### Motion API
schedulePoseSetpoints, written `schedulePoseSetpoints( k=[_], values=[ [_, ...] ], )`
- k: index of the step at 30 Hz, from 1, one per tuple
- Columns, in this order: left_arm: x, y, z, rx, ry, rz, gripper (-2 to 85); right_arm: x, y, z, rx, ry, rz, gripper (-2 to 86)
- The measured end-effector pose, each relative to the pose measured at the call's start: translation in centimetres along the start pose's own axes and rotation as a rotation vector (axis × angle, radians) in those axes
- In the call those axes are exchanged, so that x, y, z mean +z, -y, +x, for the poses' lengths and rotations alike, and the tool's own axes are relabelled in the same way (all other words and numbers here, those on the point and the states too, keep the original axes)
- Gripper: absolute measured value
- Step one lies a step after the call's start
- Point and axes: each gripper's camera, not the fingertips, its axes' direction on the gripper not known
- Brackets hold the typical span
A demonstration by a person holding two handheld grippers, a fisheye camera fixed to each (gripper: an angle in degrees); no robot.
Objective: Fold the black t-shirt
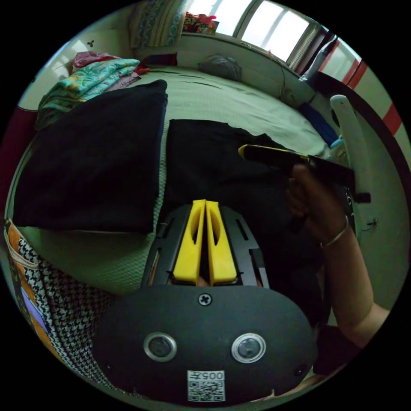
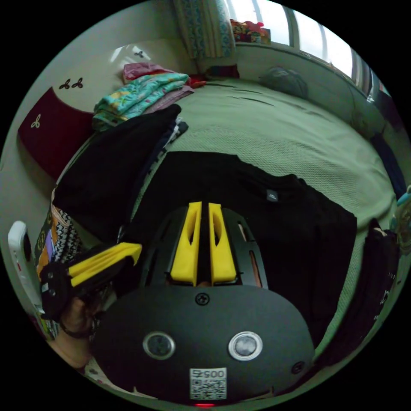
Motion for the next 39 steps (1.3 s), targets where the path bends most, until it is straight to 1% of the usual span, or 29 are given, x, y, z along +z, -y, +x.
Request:
schedulePoseSetpoints(
  k=[3,5,7,9,11,14,19,21,24,26,28,31,32,36,39],
  values=[
    [1.9,-0.3,0.4,0.008,0.034,-0.054,-0.7,1.0,-0.5,0.0,-0.021,-0.012,-0.021,3.8],
    [1.9,-0.8,0.7,0.007,0.056,-0.021,-0.7,1.7,-1.0,0.7,-0.016,-0.026,-0.067,3.6],
    [1.8,-1.5,1.0,0.006,0.076,-0.014,-0.6,1.0,-1.8,1.6,-0.01,-0.005,-0.058,3.1],
    [1.8,-1.9,1.0,0.015,0.069,-0.007,-0.6,-0.3,-2.9,2.4,0.013,-0.032,-0.059,1.5],
    [1.8,-2.2,0.9,0.041,0.059,-0.007,-0.6,-2.8,-5.3,3.4,0.018,-0.053,-0.005,0.3],
    [1.8,-2.8,0.9,0.052,0.051,-0.007,-0.6,-6.0,-9.1,5.4,0.046,-0.086,0.028,1.2],
    [0.9,-3.8,1.5,0.092,0.083,-0.029,-0.4,-10.5,-16.2,9.4,0.125,-0.21,0.017,4.0],
    [0.0,-4.4,1.6,0.104,0.05,-0.049,-0.3,-12.1,-19.0,11.0,0.166,-0.252,0.005,4.3],
    [-2.4,-6.7,1.5,0.109,-0.001,0.047,-0.1,-14.4,-23.4,13.7,0.238,-0.29,-0.01,4.7],
    [-3.4,-8.2,1.3,0.076,0.036,0.056,0.4,-15.8,-26.7,15.3,0.302,-0.296,-0.018,5.2],
    [-4.4,-10.1,0.5,-0.01,0.082,0.049,2.3,-16.6,-29.0,16.2,0.349,-0.275,-0.027,5.7],
    [-4.8,-12.1,-0.6,-0.083,0.037,0.026,9.4,-17.4,-31.8,16.8,0.385,-0.282,-0.023,6.6],
    [-4.8,-12.5,-0.8,-0.092,0.027,0.026,10.4,-17.7,-32.6,17.0,0.395,-0.294,-0.022,7.1],
    [-4.9,-14.1,-1.2,-0.111,0.034,0.002,11.7,-18.5,-33.9,17.7,0.408,-0.331,-0.03,7.7],
    [-3.8,-14.7,-1.2,-0.129,0.017,-0.068,12.4,-18.6,-34.8,18.3,0.399,-0.326,-0.061,7.3]
  ],
)
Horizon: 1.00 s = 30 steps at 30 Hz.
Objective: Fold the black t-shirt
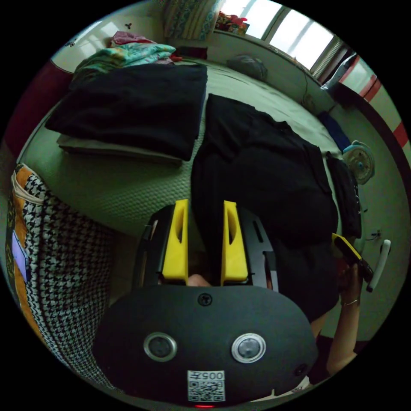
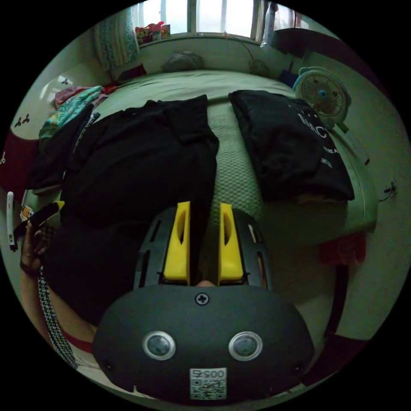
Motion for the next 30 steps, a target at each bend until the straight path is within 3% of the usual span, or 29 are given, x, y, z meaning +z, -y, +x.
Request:
schedulePoseSetpoints(
  k=[6,13,21,30],
  values=[
    [-0.4,-1.4,1.6,0.043,0.107,-0.004,9.4,-1.3,-1.9,1.4,-0.06,0.01,0.032,3.5],
    [-4.1,-2.0,2.0,0.093,0.013,0.101,2.4,-4.8,-2.9,5.0,-0.006,0.056,0.122,-0.6],
    [-8.5,2.3,4.2,0.17,0.07,0.267,3.0,-8.3,2.4,6.2,-0.064,-0.02,0.267,-0.5],
    [-7.6,1.3,4.7,0.147,0.178,0.223,7.0,-7.2,2.7,7.7,-0.059,-0.107,0.149,5.8]
  ],
)
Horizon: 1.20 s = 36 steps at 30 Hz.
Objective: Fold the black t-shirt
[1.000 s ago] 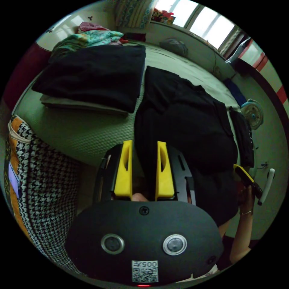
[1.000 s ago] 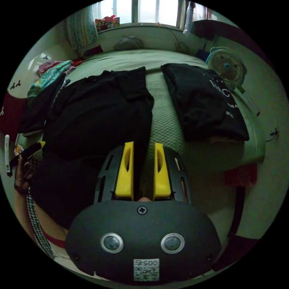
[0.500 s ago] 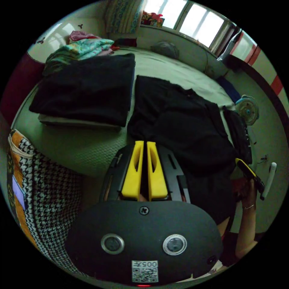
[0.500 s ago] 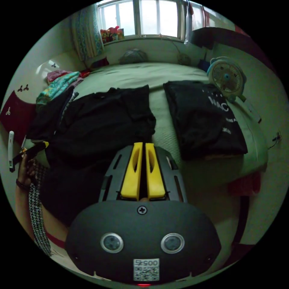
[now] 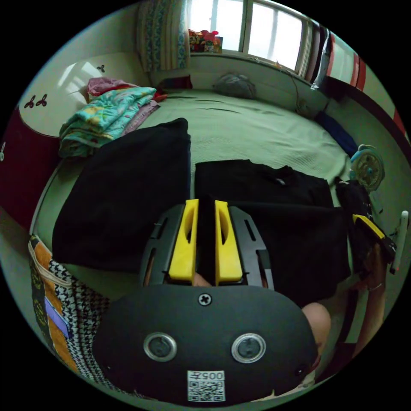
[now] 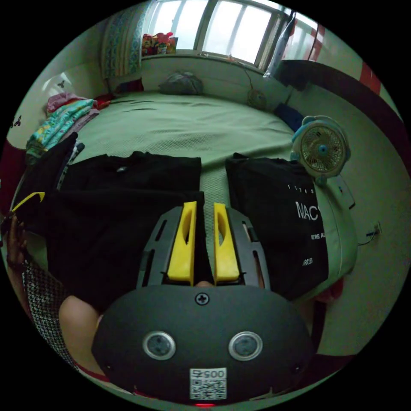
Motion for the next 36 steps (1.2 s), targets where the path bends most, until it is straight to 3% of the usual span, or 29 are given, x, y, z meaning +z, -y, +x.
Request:
schedulePoseSetpoints(
  k=[12,16,20,23,28,36],
  values=[
    [-3.6,-10.8,-2.0,-0.001,-0.162,-0.099,11.2,-2.1,-10.2,3.6,-0.032,0.107,-0.126,8.5],
    [-5.4,-13.0,-2.1,0.005,-0.162,-0.104,12.6,-1.8,-11.2,3.9,-0.021,0.051,-0.173,8.6],
    [-6.9,-14.6,-2.1,0.014,-0.137,-0.116,13.0,-3.2,-12.2,3.5,-0.075,0.108,-0.202,2.2],
    [-7.8,-15.8,-1.8,0.036,-0.14,-0.124,13.4,-4.1,-13.2,3.4,-0.101,0.045,-0.196,-0.7],
    [-9.7,-17.8,-1.4,0.053,-0.107,-0.137,13.8,-5.9,-14.5,5.5,0.019,0.082,-0.171,-0.9],
    [-12.2,-20.5,-0.9,0.065,-0.099,-0.195,13.7,-7.5,-16.8,5.4,0.019,0.052,-0.174,-1.0]
  ],
)
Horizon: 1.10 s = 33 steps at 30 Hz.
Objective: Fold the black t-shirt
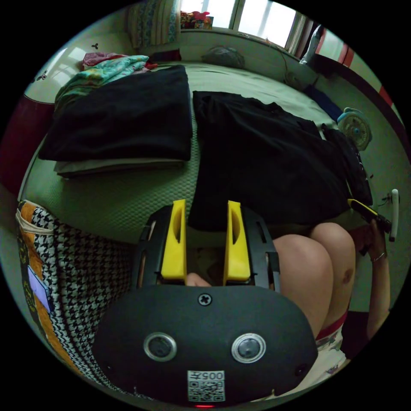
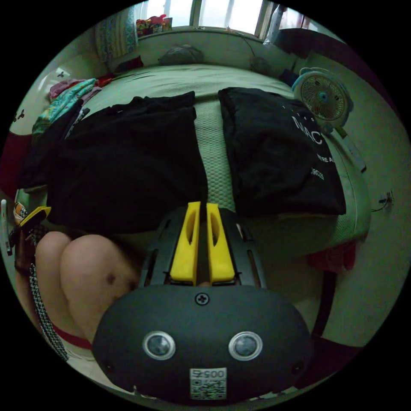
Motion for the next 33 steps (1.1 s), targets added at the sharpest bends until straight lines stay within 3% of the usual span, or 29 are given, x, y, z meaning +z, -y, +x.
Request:
schedulePoseSetpoints(
  k=[11,20,33],
  values=[
    [-5.3,-5.6,1.7,0.001,0.066,-0.032,11.2,-4.0,-4.8,-0.6,0.002,-0.019,0.042,-0.8],
    [-12.3,-11.0,3.4,0.08,0.076,-0.028,3.0,-9.7,-8.4,-1.3,0.006,-0.015,0.034,-1.1],
    [-30.9,-20.7,3.8,0.144,0.04,0.132,1.5,-23.5,-15.6,0.2,0.01,0.068,0.168,-1.1]
  ],
)
